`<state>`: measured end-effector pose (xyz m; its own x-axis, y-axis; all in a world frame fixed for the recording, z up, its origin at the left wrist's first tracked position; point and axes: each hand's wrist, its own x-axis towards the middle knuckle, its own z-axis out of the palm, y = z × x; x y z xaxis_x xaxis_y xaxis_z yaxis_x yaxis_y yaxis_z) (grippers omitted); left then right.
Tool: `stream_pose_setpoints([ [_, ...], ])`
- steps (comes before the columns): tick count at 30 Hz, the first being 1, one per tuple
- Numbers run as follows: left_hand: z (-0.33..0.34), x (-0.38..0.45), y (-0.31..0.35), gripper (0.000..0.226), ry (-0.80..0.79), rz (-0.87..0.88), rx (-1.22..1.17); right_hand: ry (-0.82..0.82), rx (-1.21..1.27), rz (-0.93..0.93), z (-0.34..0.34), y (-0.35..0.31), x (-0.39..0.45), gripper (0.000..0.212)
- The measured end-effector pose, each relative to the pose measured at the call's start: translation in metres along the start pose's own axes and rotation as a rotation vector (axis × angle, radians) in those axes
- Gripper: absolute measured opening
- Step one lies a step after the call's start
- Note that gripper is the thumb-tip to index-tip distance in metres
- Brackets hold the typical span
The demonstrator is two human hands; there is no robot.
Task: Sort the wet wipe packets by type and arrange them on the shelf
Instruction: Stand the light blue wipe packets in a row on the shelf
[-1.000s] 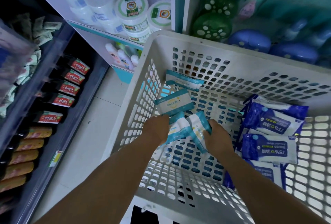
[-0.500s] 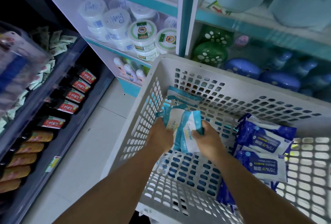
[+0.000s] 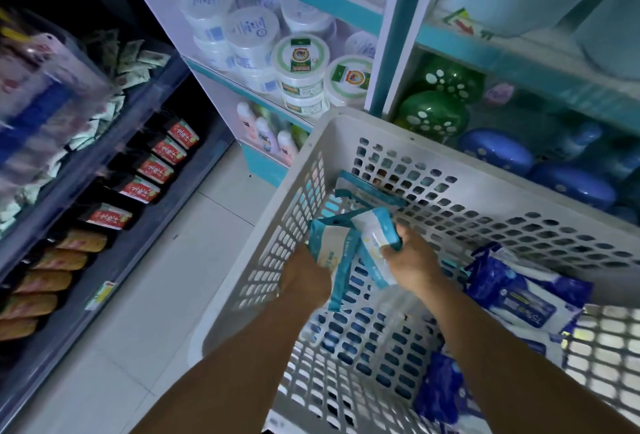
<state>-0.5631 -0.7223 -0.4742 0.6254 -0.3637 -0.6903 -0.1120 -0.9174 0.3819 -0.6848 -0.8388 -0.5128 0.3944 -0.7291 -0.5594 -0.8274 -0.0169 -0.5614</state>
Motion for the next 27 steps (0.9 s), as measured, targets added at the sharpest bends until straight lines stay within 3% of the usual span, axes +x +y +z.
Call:
stream_pose_setpoints([
  [5,0.001,0.007,-0.006,0.026,0.002,-0.038,0.053,0.026,-0.254,-0.108,-0.001,0.003,0.018,0.042],
  [10,0.001,0.011,-0.008,0.026,-0.015,-0.085,0.069,0.008,-0.401,-0.353,0.021,-0.005,0.047,0.042],
  [14,0.000,0.012,-0.007,0.030,-0.028,-0.105,0.080,-0.053,-0.538,-0.489,0.036,-0.009,0.062,0.058],
  [18,0.001,0.012,-0.008,0.033,-0.029,-0.082,0.107,-0.120,-0.626,-0.460,0.043,-0.009,0.075,0.078],
  [20,0.003,0.012,-0.008,0.032,-0.021,-0.056,0.129,-0.100,-0.705,-0.450,0.042,-0.009,0.077,0.068],
  [23,0.004,0.010,-0.010,0.034,-0.002,-0.003,0.167,0.076,-0.795,-0.512,0.038,-0.006,0.066,0.042],
  [27,0.004,0.006,-0.006,0.035,0.063,0.116,0.223,0.415,-0.557,-0.416,0.034,0.007,0.051,0.045],
])
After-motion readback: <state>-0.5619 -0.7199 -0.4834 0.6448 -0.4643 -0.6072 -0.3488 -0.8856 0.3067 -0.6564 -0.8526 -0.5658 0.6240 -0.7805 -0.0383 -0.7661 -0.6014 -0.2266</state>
